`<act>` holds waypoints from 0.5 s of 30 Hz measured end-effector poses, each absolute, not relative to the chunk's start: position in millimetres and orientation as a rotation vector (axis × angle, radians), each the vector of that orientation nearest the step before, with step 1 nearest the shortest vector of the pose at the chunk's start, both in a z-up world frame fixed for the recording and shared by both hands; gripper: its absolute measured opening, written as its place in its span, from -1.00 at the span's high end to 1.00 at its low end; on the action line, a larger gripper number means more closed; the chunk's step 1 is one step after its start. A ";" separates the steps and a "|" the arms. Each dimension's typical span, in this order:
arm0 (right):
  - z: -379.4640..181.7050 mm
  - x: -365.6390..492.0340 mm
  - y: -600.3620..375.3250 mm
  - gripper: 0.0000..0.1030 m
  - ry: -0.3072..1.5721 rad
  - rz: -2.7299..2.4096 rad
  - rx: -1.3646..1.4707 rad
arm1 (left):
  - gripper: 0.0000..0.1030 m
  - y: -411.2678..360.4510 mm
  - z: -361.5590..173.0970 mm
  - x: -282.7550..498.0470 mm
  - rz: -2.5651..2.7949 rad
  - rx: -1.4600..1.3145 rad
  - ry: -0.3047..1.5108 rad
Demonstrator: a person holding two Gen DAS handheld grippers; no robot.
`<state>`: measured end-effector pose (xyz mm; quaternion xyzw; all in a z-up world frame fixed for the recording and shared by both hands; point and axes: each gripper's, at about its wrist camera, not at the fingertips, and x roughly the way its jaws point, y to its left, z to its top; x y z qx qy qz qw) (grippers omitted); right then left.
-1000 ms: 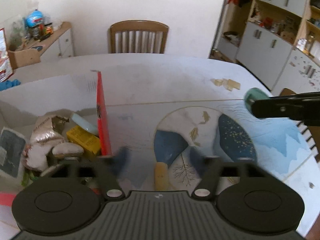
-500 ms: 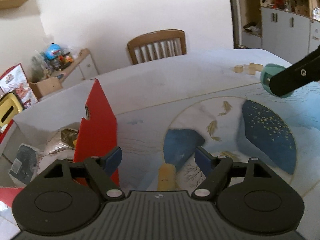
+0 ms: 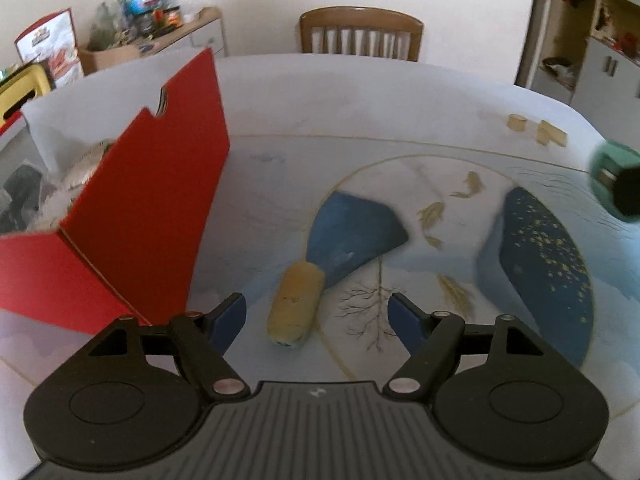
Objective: Organize objects
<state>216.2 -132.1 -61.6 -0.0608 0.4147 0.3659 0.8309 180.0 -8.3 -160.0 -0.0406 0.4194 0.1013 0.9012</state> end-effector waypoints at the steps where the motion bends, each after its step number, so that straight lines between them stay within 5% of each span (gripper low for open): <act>1: -62.0 216.4 -133.3 0.61 0.882 0.776 -0.129 | -0.34 -6.9 -161.4 180.7 0.220 -0.089 0.870; 6: -64.0 218.3 -140.1 0.61 0.888 0.777 -0.126 | 0.26 -3.9 -161.2 183.3 0.232 -0.104 0.861; 11: -64.3 217.7 -141.4 0.61 0.886 0.779 -0.126 | 0.54 -3.0 -159.9 182.8 0.233 -0.095 0.854; 15: -64.4 218.0 -142.1 0.61 0.885 0.780 -0.126 | 0.58 -0.2 -157.5 181.4 0.222 -0.104 0.843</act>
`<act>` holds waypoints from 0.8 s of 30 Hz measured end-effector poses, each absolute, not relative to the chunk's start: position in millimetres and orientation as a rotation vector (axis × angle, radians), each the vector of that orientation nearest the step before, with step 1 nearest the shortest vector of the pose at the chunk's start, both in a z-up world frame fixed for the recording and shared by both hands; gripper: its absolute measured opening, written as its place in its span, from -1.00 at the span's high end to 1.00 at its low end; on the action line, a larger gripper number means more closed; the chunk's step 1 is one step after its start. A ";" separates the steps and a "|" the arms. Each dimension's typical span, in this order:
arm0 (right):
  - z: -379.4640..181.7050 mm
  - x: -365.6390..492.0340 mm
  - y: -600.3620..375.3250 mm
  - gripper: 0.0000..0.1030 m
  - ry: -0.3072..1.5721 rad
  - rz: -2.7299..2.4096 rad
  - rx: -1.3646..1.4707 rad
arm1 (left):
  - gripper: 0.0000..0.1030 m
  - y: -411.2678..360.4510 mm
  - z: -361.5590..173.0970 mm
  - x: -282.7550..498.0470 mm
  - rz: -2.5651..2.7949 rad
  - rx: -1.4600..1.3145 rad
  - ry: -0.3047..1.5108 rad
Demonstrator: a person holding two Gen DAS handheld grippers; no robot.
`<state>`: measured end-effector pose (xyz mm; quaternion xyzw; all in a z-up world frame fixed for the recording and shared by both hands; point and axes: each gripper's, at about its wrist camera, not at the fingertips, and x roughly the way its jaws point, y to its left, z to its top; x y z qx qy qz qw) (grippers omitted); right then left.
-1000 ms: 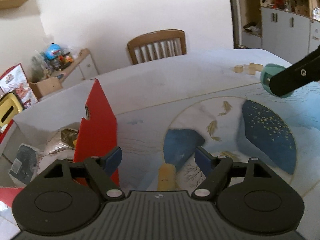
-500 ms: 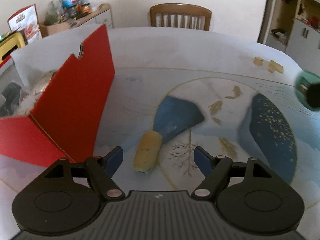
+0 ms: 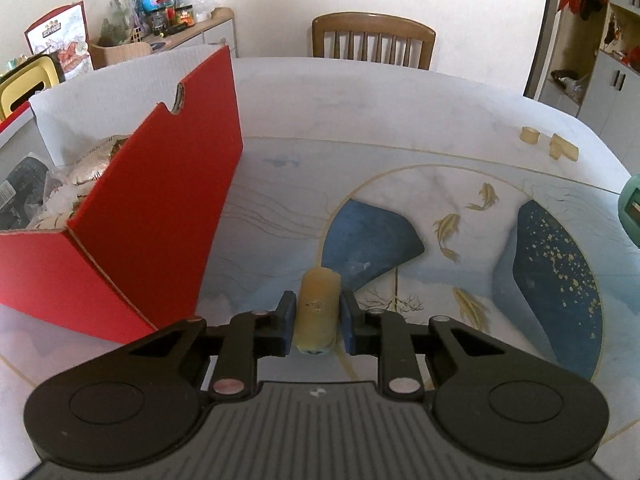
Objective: Organize objects
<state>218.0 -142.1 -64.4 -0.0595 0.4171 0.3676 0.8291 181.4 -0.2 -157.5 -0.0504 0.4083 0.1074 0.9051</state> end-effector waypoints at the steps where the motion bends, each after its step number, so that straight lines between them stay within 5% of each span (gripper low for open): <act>1: -64.1 217.5 -142.4 0.61 0.882 0.781 -0.127 | 0.58 0.7 -156.0 180.9 0.218 -0.106 0.841; 24: -23.3 182.8 -67.8 0.61 0.809 0.822 -0.117 | 0.59 62.7 -49.0 140.8 0.072 -0.099 0.709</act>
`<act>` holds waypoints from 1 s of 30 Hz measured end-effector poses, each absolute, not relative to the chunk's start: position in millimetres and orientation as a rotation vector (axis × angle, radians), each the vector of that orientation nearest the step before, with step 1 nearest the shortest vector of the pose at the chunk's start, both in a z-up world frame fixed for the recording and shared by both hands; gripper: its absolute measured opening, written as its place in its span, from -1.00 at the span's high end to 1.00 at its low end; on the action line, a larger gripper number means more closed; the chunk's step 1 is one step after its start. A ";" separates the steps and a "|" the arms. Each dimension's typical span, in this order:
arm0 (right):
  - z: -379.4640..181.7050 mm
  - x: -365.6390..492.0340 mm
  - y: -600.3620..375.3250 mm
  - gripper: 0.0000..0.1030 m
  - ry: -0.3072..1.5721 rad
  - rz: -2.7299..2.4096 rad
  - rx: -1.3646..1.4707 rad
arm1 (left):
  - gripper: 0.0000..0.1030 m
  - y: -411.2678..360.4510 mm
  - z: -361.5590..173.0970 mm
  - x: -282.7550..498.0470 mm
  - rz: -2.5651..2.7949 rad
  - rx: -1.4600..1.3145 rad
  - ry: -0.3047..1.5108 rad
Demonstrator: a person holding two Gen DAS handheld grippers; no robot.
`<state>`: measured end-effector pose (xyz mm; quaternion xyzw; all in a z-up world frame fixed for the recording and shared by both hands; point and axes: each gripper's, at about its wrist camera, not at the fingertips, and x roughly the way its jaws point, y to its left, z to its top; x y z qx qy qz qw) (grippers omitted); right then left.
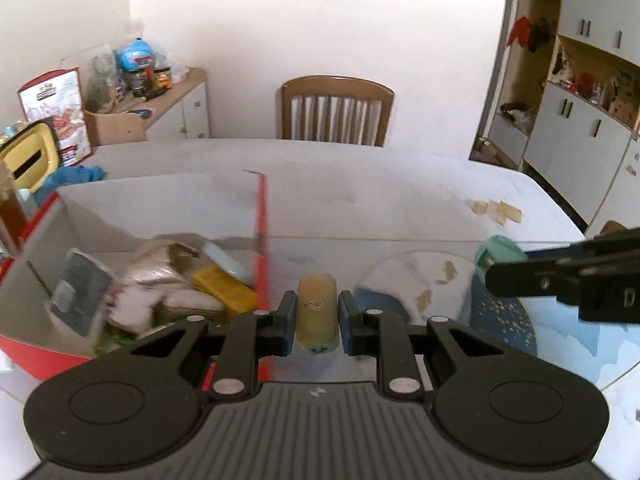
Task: Organize objects
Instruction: 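Carry beige cylinder with left tool while right tool carries teal toy to box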
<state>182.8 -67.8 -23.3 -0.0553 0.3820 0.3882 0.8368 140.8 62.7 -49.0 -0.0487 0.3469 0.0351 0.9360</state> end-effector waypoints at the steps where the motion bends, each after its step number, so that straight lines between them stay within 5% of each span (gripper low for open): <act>1: -21.8 180.5 -60.5 0.61 0.804 0.828 -0.118 | 0.59 69.8 -46.4 139.5 0.077 -0.100 0.707; 17: -14.6 157.9 42.8 0.61 0.774 0.899 -0.131 | 0.59 181.4 -28.3 126.2 0.132 -0.089 0.687; 30: -42.8 165.9 124.0 0.61 0.799 0.902 -0.207 | 0.59 246.3 -64.9 152.4 0.114 -0.087 0.794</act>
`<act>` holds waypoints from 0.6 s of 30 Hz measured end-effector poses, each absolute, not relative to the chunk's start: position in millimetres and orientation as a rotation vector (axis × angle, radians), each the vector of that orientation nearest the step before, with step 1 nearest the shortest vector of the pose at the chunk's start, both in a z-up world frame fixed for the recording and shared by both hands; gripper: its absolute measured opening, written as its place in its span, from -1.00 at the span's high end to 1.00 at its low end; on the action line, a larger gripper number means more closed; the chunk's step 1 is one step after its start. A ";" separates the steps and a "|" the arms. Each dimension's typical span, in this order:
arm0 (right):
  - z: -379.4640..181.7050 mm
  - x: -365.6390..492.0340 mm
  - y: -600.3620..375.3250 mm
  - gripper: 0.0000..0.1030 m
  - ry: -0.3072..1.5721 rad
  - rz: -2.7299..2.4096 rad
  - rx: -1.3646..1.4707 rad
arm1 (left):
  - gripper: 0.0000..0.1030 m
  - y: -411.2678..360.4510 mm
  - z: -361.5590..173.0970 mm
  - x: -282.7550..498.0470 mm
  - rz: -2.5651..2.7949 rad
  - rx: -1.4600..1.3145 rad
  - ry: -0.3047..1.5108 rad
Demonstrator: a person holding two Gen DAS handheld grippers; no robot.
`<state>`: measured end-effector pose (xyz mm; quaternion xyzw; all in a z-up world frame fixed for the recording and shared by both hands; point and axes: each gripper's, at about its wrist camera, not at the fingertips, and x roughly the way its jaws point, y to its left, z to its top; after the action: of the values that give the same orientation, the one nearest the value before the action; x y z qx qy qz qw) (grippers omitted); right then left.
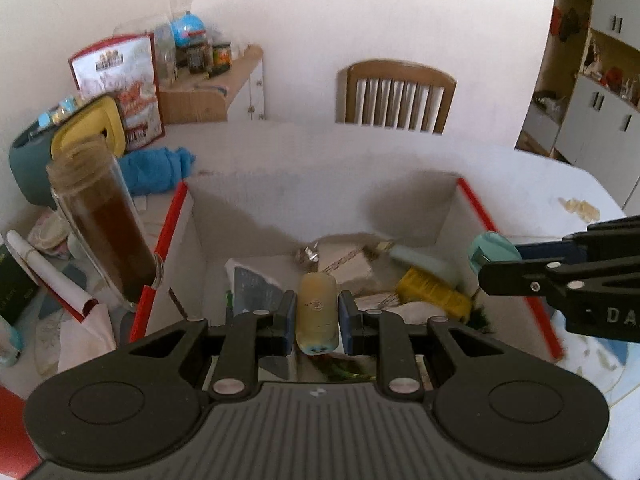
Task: Organize objects
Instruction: 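Carry beige cylinder with left tool while right tool carries teal toy to box, then open left tool releasing cylinder in box while right tool releases teal toy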
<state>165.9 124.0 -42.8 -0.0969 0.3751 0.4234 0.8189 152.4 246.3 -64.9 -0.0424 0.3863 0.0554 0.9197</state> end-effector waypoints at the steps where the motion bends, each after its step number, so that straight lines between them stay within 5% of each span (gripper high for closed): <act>1: -47.4 168.1 130.0 0.61 0.809 0.894 -0.217 | 0.59 249.0 -68.7 155.7 0.109 -0.087 0.805; 18: -98.3 179.1 179.1 0.61 0.922 0.832 -0.366 | 0.59 266.3 -108.9 190.7 0.064 -0.130 0.957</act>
<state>179.1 179.1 -98.3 -0.1705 0.4296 0.3878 0.7975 190.7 266.3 -108.9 -0.0627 0.4600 0.0309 0.8852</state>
